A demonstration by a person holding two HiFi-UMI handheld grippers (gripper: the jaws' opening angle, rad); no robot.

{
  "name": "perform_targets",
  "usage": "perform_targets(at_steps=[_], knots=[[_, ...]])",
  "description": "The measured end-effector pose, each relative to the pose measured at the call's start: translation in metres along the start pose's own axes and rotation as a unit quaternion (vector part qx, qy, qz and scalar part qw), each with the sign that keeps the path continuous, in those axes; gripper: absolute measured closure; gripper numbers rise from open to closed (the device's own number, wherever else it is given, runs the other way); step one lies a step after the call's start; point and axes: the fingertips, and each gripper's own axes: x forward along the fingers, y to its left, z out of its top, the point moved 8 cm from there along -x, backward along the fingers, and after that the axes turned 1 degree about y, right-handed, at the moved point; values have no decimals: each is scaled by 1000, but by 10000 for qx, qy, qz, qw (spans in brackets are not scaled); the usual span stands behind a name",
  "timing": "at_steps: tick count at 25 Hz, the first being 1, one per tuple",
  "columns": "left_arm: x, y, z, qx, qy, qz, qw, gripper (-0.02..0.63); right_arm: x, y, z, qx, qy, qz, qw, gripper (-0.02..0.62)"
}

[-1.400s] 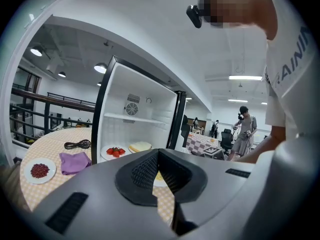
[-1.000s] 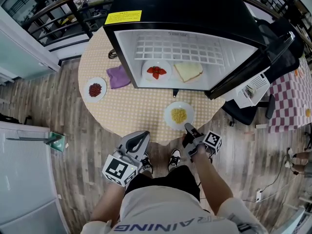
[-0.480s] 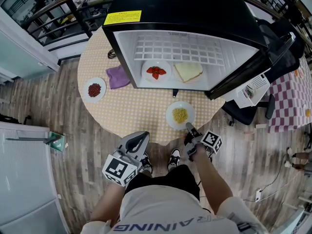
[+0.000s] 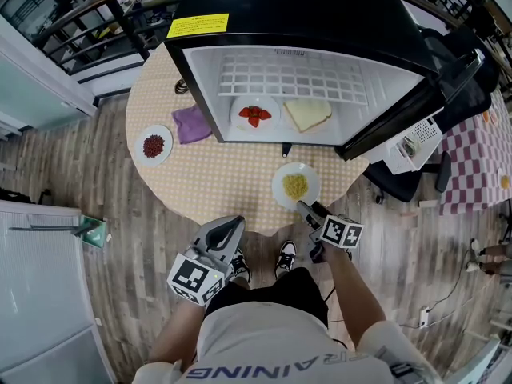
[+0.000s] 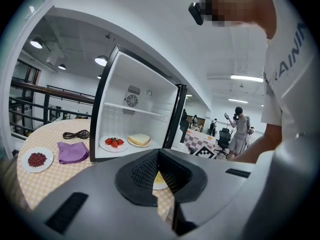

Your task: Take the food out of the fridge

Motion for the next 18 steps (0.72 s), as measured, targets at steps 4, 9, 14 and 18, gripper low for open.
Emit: perform_targets(at_steps=[4, 9, 14, 18], knots=[[0, 0, -1, -32, 1, -7, 10000, 600, 4, 3, -7, -1353, 548, -346, 9887, 311], [0, 0, -3, -56, 18, -21, 10000, 600, 7, 5, -16, -2508, 1110, -658, 9594, 307], [1, 0, -4, -66, 24, -53, 10000, 600, 1, 3, -17, -2353, 1132, -785, 9621, 308], [4, -2, 1, -35, -58, -118, 9999, 600, -16, 13, -11, -2110, 748, -681, 9722, 353]])
